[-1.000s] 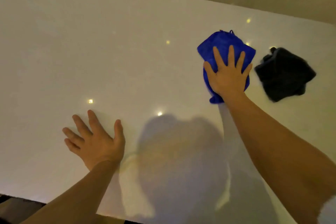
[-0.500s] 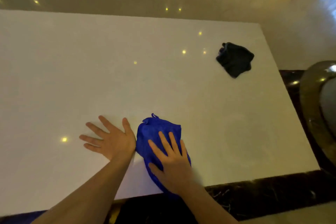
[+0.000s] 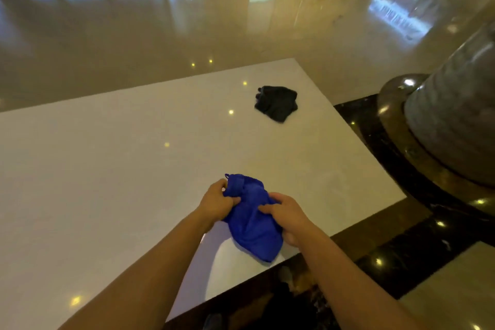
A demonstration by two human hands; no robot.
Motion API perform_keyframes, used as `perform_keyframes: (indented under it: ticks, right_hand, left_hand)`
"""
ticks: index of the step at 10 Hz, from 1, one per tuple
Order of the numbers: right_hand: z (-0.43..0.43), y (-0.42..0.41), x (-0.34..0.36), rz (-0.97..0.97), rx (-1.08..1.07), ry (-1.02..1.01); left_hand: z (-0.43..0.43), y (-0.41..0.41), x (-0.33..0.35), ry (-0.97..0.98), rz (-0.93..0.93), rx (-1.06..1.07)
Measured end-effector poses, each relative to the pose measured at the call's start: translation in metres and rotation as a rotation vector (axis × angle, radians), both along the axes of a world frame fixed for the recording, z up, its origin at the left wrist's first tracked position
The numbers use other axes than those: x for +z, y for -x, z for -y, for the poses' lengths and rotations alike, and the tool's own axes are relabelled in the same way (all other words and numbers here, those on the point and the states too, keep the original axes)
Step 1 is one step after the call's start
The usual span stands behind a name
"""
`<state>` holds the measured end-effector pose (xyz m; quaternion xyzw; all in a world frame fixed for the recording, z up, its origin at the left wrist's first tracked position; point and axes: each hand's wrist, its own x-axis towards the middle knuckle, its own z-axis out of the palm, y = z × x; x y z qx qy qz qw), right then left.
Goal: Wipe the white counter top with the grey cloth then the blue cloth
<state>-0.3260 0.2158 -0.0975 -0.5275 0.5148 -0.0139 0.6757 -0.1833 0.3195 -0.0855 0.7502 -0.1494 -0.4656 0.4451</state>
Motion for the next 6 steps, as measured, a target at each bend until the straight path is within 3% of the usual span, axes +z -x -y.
perform_keyframes:
  ticks: [1, 2, 4, 5, 6]
  right_hand:
    - [0.086, 0.002, 0.031, 0.065, -0.037, -0.001]
    - [0.172, -0.01, 0.039, -0.023, -0.014, 0.094]
    - [0.283, -0.025, -0.014, -0.192, 0.186, 0.258]
    - [0.302, -0.019, -0.019, -0.248, 0.266, 0.247]
    - [0.315, -0.015, 0.013, -0.286, 0.347, 0.277]
  left_hand:
    - [0.066, -0.008, 0.02, 0.138, -0.19, 0.174]
    - [0.137, -0.005, 0.023, 0.129, -0.237, 0.283]
    - [0.222, 0.023, -0.022, 0.071, -0.316, 0.435]
    - [0.224, 0.036, -0.034, -0.02, -0.265, 0.381]
    - [0.218, 0.03, -0.004, -0.166, -0.139, 0.316]
